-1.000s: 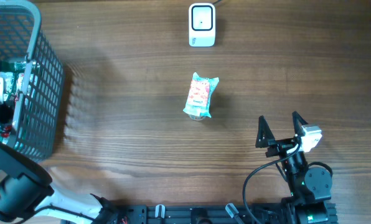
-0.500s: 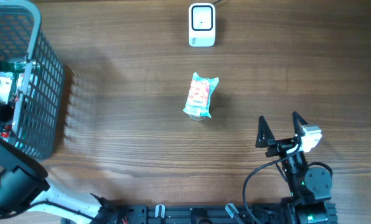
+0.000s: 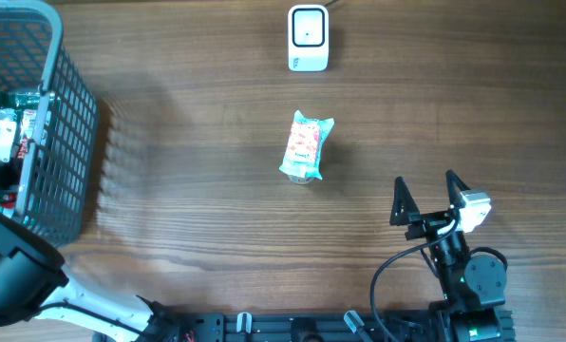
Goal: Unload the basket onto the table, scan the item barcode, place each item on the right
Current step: 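Reach the left gripper back into the basket toward the glove pack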
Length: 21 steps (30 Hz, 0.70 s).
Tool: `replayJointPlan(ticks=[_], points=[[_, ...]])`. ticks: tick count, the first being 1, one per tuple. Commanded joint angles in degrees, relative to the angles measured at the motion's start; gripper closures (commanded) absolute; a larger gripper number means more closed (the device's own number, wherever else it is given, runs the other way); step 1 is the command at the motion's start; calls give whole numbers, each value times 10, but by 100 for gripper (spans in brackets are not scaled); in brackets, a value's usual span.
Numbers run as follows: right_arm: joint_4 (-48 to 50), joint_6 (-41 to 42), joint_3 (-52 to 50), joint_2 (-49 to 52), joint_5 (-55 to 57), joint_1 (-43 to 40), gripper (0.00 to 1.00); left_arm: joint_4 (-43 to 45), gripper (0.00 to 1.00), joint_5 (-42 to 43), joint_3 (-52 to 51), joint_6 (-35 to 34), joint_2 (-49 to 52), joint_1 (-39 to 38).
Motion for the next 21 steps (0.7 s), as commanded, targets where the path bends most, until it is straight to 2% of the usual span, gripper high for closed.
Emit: replayJointPlan(ticks=[1,6,14,18,21], points=[[1,-1,0,-3,0,-2,0,-2,0,28,2,-39,47,24],[1,-1,0,-3,0,-2,0,-20,0,33,2,-55,72,34],[1,-1,0,-3,0,-2,0,-21,0,49,2,-123,83,35],[1,-1,0,-3,0,-2,0,-33,0,54,2,-124,88,34],[1,-1,0,-3,0,-2,0,-36,4,63,2,-124,88,34]])
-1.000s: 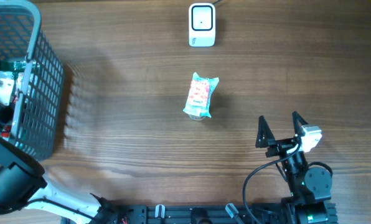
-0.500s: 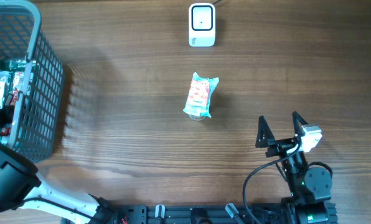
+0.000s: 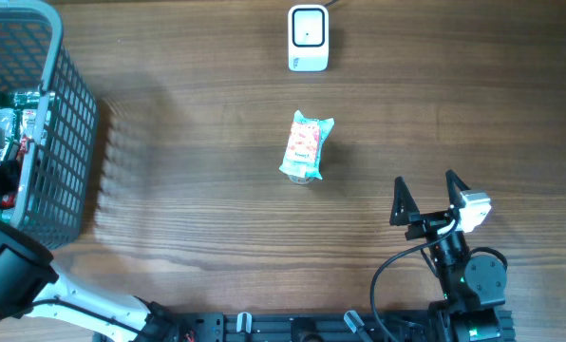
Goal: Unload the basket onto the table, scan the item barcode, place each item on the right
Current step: 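Reach the left gripper back into the basket toward the glove pack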
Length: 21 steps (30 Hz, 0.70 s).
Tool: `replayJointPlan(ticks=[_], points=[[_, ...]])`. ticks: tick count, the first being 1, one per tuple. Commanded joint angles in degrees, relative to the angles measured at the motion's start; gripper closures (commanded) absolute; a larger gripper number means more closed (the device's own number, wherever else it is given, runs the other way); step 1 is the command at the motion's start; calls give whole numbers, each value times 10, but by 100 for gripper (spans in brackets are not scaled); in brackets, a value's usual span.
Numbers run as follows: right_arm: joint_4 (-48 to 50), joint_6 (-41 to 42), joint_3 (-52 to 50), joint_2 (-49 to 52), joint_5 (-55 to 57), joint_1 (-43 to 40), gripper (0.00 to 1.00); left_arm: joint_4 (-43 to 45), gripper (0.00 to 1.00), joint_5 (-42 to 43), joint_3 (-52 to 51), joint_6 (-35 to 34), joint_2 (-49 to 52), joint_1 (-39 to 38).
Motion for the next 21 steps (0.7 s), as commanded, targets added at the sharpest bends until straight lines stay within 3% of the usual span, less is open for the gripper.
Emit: replayJointPlan(ticks=[1,21], points=[[1,-1,0,-3,0,-2,0,-23,1,-14,-19,-14,50,-1],[1,-1,0,-3,0,-2,0,-52,0,82,-8,9,25,-4]])
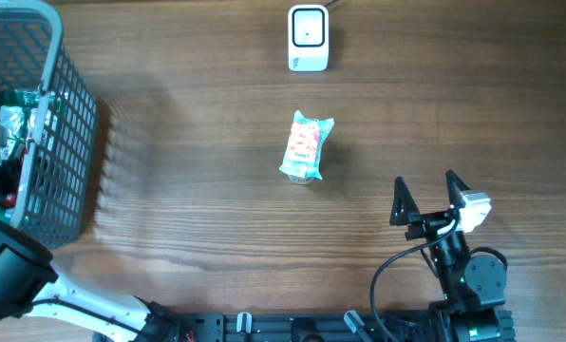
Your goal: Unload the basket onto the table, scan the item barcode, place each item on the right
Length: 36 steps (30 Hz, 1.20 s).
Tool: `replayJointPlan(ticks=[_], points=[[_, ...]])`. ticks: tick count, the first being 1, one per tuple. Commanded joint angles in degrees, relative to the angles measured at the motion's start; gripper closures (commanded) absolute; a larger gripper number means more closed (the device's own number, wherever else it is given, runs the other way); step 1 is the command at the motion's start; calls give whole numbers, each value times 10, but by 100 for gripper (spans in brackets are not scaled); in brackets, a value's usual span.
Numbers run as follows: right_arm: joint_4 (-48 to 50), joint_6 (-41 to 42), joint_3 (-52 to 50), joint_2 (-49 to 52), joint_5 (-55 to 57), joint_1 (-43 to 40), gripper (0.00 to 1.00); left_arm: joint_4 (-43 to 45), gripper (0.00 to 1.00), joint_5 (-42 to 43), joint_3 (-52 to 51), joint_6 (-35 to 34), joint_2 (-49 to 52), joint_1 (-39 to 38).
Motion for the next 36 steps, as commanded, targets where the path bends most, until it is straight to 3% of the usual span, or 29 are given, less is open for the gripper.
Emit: replayJointPlan(ticks=[1,10,29,36], points=[[1,-1,-1,-3,0,-2,0,-25,0,36,-17,1,23,-4],[1,-1,-1,-3,0,-2,0,-22,0,47,-17,-22,23,-4],[1,-1,-1,-3,0,-2,0,-50,0,-19,-55,-22,35,-24],[1,-1,-1,-3,0,-2,0,-43,0,-21,-26,-39,-4,-44]])
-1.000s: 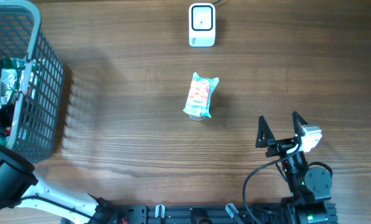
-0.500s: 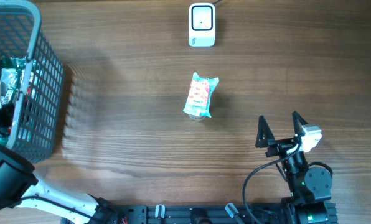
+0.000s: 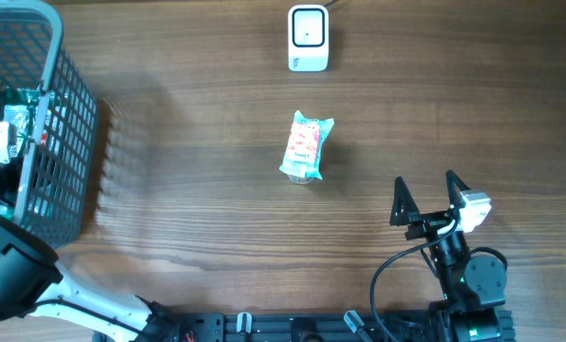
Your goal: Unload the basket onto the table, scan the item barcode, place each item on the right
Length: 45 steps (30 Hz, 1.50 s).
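A teal and orange snack packet [image 3: 305, 145] lies flat in the middle of the wooden table. The white barcode scanner [image 3: 308, 38] stands at the far edge, straight beyond it. My left arm reaches into the dark mesh basket [image 3: 65, 142] at the left, with its white wrist part beside a green packet [image 3: 24, 104]. The left fingers are hidden among the basket's contents. My right gripper [image 3: 425, 195] rests open at the near right, nothing between its fingers, well short of the snack packet.
The basket takes up the far left corner and holds several packets. The scanner's cable runs off the far edge. My right arm's base and cables sit at the near right edge.
Inside the basket the left wrist and the green packet beside it have shifted slightly to the right and farther back. The snack packet, scanner and right arm have not moved.
The left arm was in the basket at every moment. Its wrist and the green packet beside it shifted a little toward me, then back away. The snack packet stayed in the middle of the table and the right gripper stayed open at the near right.
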Tool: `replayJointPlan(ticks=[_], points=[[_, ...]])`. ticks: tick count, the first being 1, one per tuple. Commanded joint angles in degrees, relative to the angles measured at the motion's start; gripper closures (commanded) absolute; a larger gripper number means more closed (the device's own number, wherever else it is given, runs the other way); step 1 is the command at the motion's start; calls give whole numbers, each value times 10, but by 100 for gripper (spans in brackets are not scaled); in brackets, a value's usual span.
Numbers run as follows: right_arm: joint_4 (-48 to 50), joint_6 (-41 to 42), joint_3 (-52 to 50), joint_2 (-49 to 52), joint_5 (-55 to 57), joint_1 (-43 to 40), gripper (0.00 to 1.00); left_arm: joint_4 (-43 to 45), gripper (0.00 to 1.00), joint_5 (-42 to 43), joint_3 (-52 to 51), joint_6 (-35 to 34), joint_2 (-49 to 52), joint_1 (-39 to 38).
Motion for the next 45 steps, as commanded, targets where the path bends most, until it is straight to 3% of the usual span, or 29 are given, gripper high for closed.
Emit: replayJointPlan(ticks=[1,10,45], points=[[1,-1,0,-3,0,-2,0,-24,0,-3,-8,-30,5,-22],[1,-1,0,-3,0,-2,0,-21,0,-3,25,-30,-57,-35],[1,-1,0,-3,0,-2,0,-54,0,11,23,1,-8,-39]])
